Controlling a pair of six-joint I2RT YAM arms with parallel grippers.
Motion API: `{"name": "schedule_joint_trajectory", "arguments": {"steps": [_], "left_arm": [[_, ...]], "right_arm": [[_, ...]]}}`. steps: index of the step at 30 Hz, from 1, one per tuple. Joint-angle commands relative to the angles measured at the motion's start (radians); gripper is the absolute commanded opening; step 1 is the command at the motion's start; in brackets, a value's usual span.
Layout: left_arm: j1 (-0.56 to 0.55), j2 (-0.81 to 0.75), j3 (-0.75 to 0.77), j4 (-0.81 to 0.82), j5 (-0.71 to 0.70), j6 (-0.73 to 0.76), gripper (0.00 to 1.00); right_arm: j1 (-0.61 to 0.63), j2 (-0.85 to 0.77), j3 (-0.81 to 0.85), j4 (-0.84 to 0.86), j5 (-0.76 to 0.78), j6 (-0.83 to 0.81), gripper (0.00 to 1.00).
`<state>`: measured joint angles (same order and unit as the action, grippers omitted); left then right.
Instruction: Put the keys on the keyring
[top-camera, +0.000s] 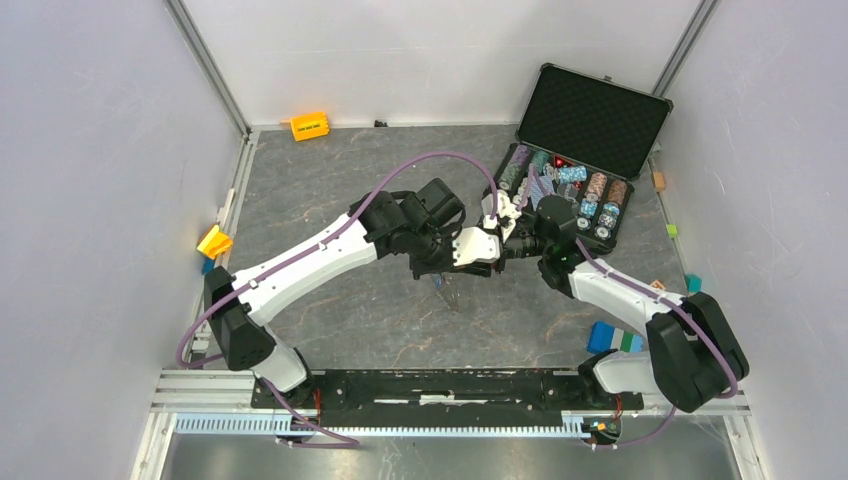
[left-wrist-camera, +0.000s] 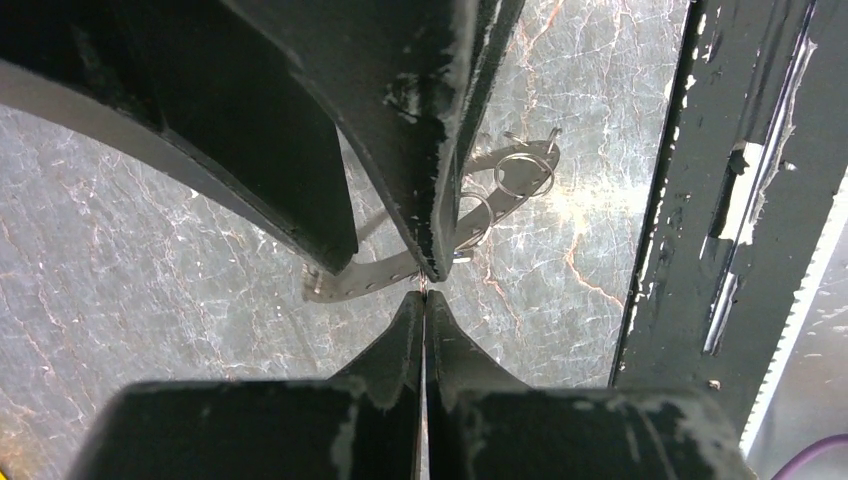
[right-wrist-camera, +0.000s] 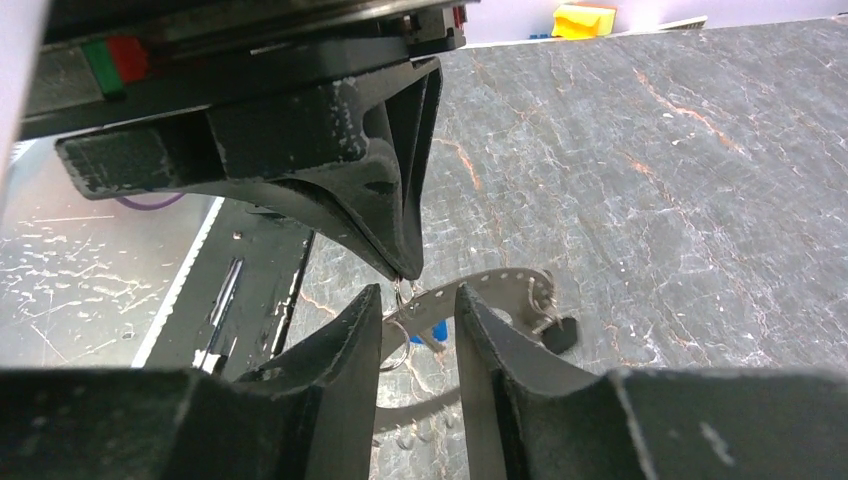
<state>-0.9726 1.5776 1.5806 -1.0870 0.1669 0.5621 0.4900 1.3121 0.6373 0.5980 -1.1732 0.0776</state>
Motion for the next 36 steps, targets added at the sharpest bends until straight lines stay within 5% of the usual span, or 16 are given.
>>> {"name": "schedule_joint_trajectory", "arguments": {"steps": [1, 14, 24, 36], "left_arm": [[-0.009, 0.015, 0.056, 0.046, 0.026, -0.049, 0.02], [-0.009, 0.010, 0.049, 0.067, 0.039, -0.063, 0.02], [-0.003, -0.126, -0.118, 0.218, 0.090, -0.004, 0.02], [0.010, -0.195, -0.182, 0.280, 0.134, -0.006, 0.02]], "right_arm": [[0.031, 0.015, -0.001, 0.009, -0.007, -0.024, 0.37], [0.059, 0.038, 0.010, -0.026, -0.021, -0.051, 0.35], [0.035, 0.032, -0.038, 0.205, -0.060, 0.126, 0.34], [0.025, 0.020, -0.040, 0.214, -0.063, 0.134, 0.30]]}}
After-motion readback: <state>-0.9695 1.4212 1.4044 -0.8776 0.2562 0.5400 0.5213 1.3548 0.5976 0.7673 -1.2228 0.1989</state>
